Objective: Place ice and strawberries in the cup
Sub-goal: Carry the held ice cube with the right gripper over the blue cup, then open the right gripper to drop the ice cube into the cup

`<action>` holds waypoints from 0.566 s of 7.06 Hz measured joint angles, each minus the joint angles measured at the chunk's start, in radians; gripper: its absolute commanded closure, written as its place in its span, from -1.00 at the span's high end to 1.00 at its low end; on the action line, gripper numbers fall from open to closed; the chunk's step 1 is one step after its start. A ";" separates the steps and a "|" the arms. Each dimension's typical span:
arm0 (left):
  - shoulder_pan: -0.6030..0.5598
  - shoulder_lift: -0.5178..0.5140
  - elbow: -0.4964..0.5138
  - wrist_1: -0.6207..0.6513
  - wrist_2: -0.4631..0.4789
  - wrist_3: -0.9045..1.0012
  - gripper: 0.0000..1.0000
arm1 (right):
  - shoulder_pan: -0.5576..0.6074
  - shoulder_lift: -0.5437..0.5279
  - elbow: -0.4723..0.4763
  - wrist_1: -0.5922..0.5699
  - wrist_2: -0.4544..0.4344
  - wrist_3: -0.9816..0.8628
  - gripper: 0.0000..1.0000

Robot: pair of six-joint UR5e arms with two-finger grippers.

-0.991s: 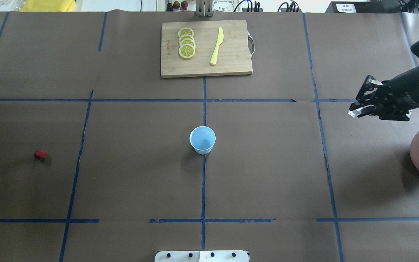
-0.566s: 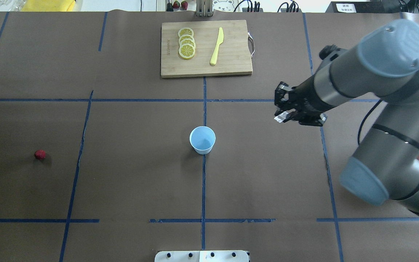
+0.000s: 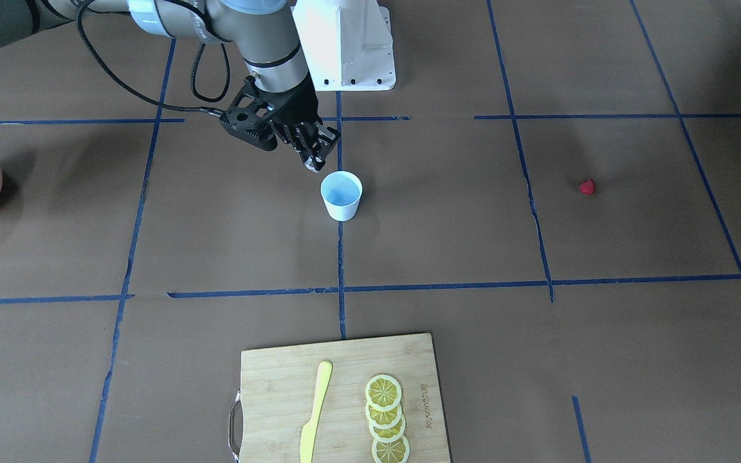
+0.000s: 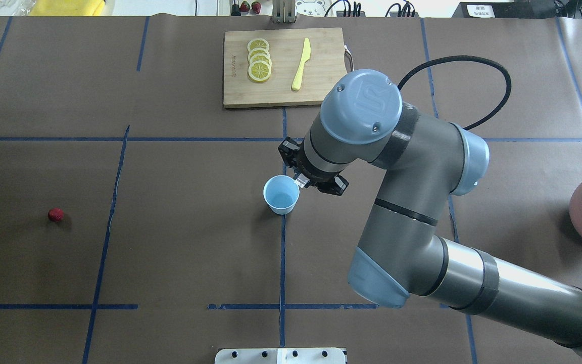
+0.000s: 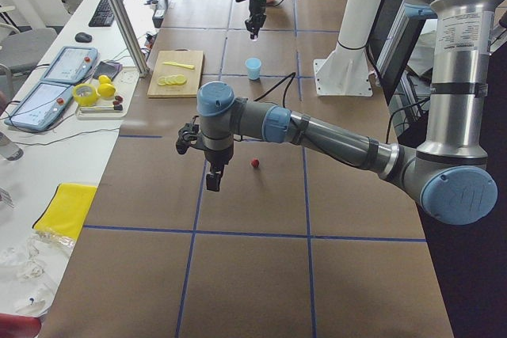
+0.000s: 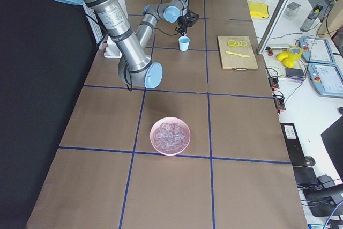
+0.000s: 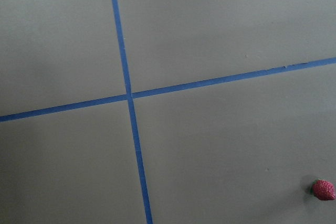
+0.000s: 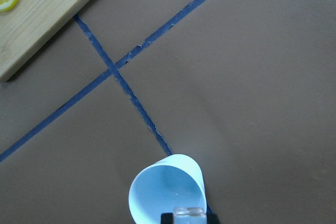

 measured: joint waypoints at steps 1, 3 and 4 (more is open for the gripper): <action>0.008 0.002 -0.002 -0.009 -0.010 0.000 1.00 | -0.008 0.022 -0.053 0.033 -0.015 0.007 -0.86; 0.011 0.016 -0.004 -0.031 -0.045 -0.001 1.00 | -0.013 0.049 -0.132 0.073 -0.023 0.012 0.54; 0.012 0.029 -0.004 -0.056 -0.051 -0.005 1.00 | -0.015 0.052 -0.143 0.079 -0.024 0.013 0.76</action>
